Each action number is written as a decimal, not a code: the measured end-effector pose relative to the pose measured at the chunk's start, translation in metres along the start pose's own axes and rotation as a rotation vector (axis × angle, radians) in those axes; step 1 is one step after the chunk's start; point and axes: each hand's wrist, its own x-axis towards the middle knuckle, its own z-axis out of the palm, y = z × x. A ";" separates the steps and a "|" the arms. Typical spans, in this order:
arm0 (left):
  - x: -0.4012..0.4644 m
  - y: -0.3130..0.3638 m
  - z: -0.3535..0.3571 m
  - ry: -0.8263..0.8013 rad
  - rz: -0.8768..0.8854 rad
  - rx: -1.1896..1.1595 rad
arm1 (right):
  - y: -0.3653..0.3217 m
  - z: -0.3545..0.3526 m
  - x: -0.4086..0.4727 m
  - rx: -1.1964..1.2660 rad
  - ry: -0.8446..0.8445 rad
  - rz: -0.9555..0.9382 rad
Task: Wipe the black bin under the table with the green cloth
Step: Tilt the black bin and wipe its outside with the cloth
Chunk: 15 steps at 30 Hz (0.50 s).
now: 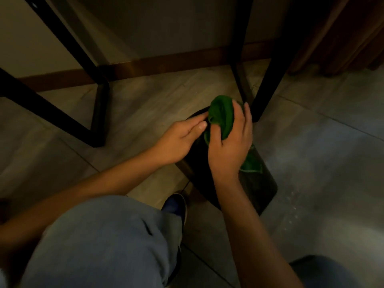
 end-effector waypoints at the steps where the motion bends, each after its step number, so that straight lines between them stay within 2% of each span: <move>1: 0.003 -0.004 -0.001 0.035 -0.016 0.010 | 0.007 -0.004 -0.014 -0.037 -0.009 0.019; 5: -0.001 -0.009 -0.011 0.130 -0.128 0.055 | 0.050 -0.045 -0.101 -0.153 0.001 0.231; 8: -0.005 -0.006 -0.010 0.108 -0.142 0.072 | 0.068 -0.047 -0.065 -0.163 0.074 0.447; 9: -0.005 -0.005 -0.008 0.123 -0.136 0.077 | 0.064 -0.041 -0.041 -0.146 0.079 0.453; 12: -0.004 -0.001 0.002 0.116 -0.089 0.125 | 0.024 -0.007 0.000 -0.045 0.037 0.196; 14: -0.003 -0.006 0.003 0.129 -0.115 0.083 | -0.007 0.007 -0.022 -0.096 -0.025 0.068; 15: -0.003 -0.008 0.003 0.148 -0.134 0.054 | -0.011 0.004 -0.045 -0.144 -0.060 0.068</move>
